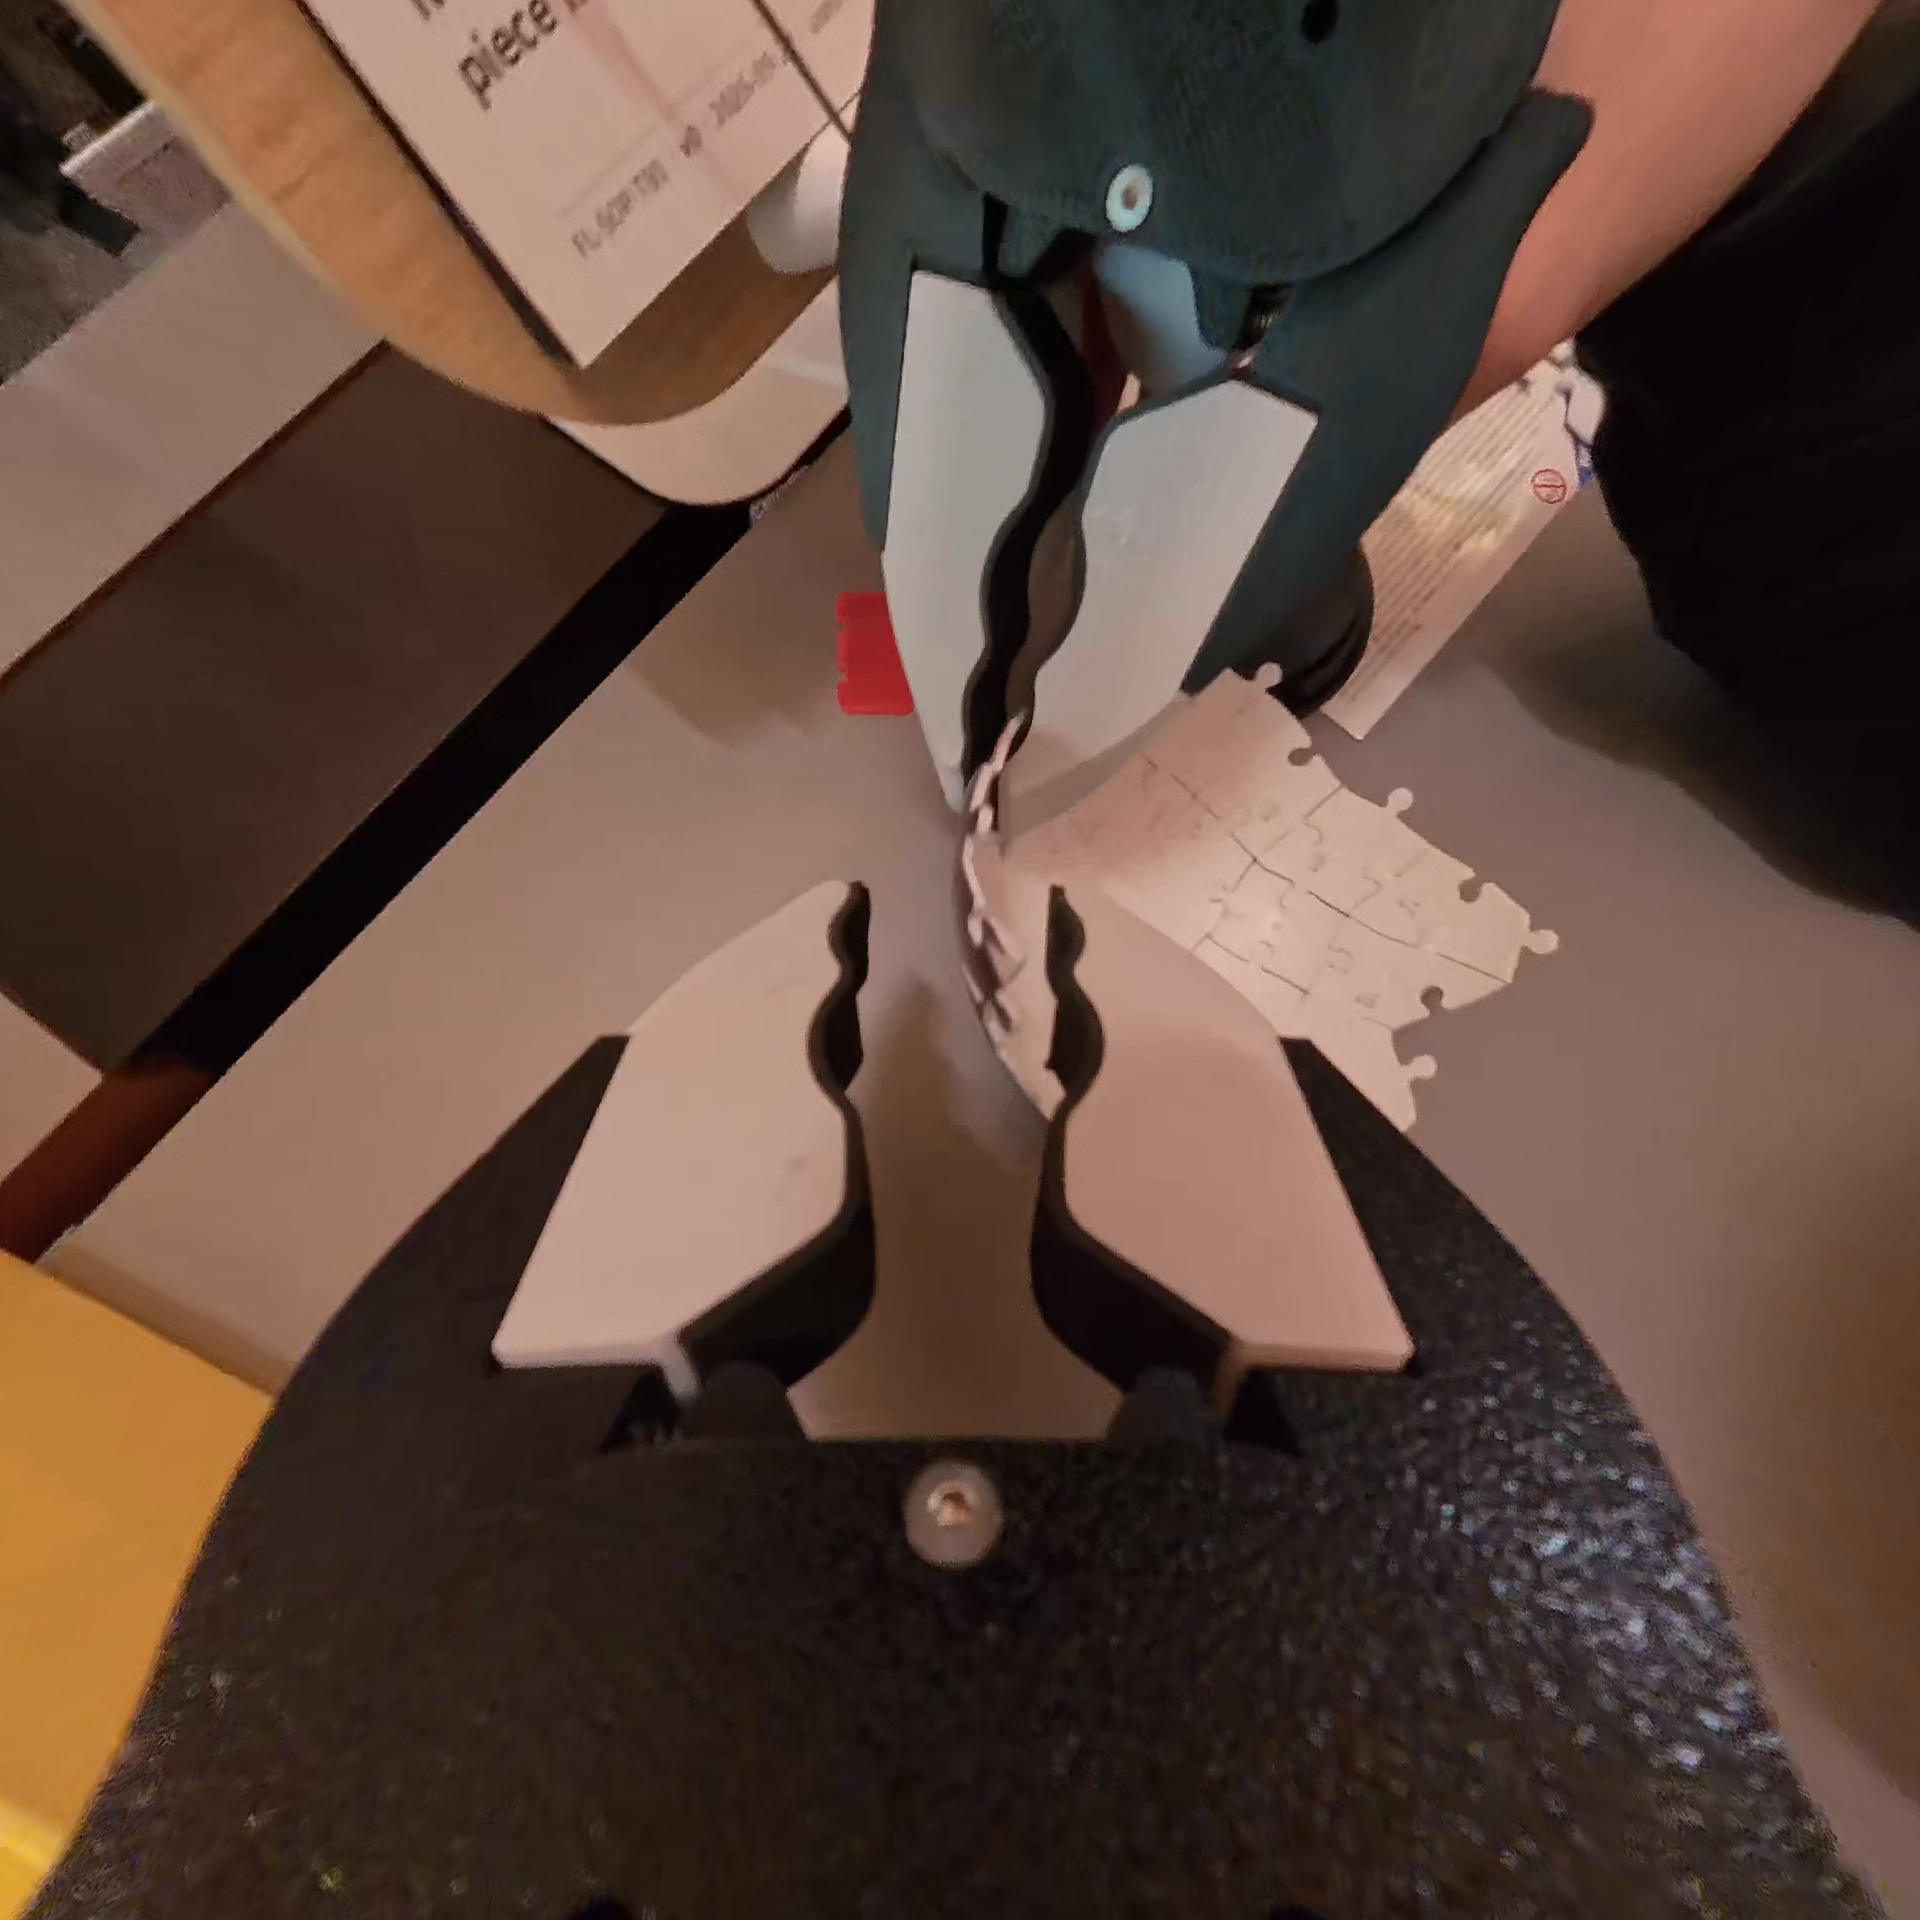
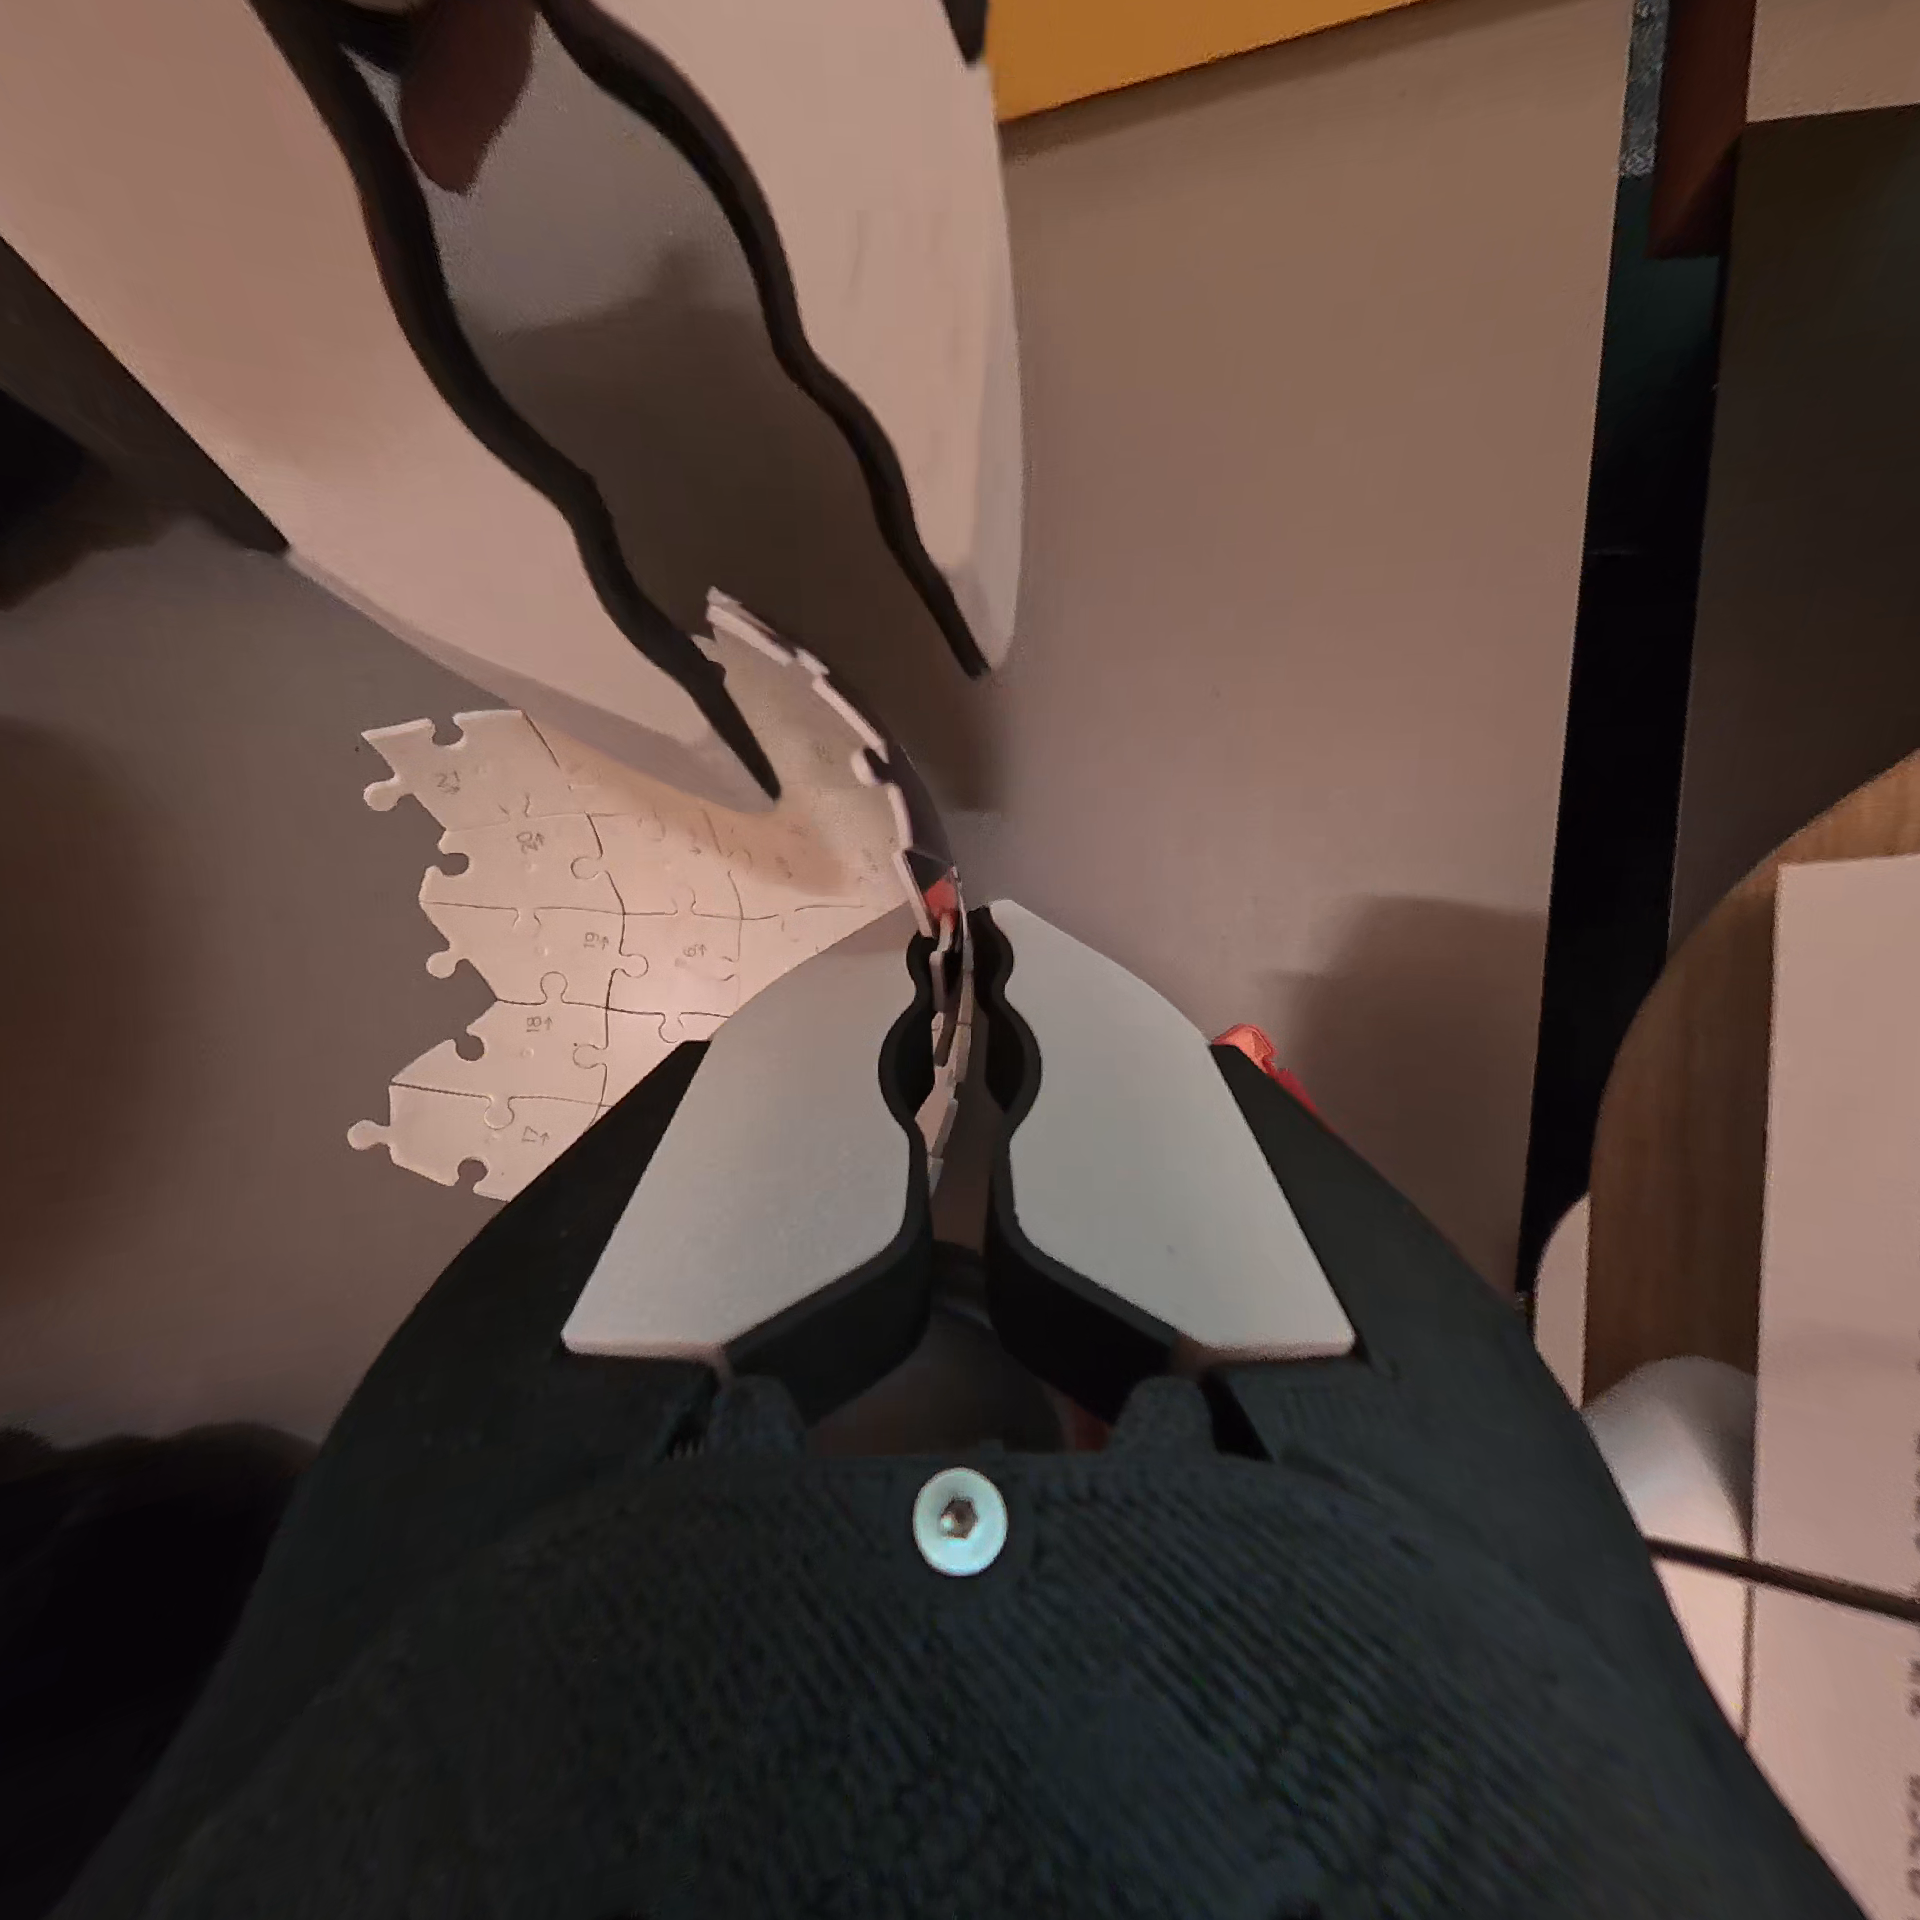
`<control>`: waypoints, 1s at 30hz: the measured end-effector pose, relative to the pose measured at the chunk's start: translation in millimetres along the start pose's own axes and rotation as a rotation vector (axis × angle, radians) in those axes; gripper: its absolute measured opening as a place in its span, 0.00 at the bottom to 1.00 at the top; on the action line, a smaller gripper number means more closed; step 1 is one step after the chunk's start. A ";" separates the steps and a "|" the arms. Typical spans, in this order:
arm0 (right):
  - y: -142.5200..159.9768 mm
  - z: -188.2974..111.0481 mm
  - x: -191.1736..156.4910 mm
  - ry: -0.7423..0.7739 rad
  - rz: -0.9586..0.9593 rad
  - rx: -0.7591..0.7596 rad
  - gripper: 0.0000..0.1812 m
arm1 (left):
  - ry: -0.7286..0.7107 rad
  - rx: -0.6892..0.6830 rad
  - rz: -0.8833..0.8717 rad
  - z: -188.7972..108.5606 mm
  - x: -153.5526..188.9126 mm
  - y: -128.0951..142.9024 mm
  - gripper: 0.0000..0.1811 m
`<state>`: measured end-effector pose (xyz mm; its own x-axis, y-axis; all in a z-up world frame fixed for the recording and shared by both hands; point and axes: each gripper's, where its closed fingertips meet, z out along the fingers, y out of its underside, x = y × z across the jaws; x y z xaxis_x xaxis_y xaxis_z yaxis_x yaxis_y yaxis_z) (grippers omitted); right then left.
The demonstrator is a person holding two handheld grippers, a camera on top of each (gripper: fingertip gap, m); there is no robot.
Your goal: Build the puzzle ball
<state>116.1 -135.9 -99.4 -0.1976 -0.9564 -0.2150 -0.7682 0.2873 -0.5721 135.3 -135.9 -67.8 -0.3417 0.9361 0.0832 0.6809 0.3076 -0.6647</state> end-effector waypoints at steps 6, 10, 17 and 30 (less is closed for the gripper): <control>-0.1 -1.4 2.6 0.034 -0.013 0.004 0.03 | 0.049 -0.079 -0.095 3.6 2.8 16.7 0.19; -1.8 0.0 4.4 0.049 -0.017 0.012 0.03 | 0.027 -0.120 -0.061 14.3 -0.5 23.6 0.14; 1.0 3.8 5.6 0.052 -0.014 -0.003 0.03 | 0.027 -0.127 -0.054 23.7 -0.1 24.4 0.05; 12.1 -0.5 -3.9 -0.013 -0.007 -0.022 0.14 | 0.014 -0.140 -0.044 25.6 -0.6 25.2 0.03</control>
<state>107.3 -128.7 -105.1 -0.1845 -0.9575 -0.2218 -0.7829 0.2796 -0.5558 136.1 -133.1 -103.6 -0.3647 0.9233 0.1205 0.7497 0.3679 -0.5502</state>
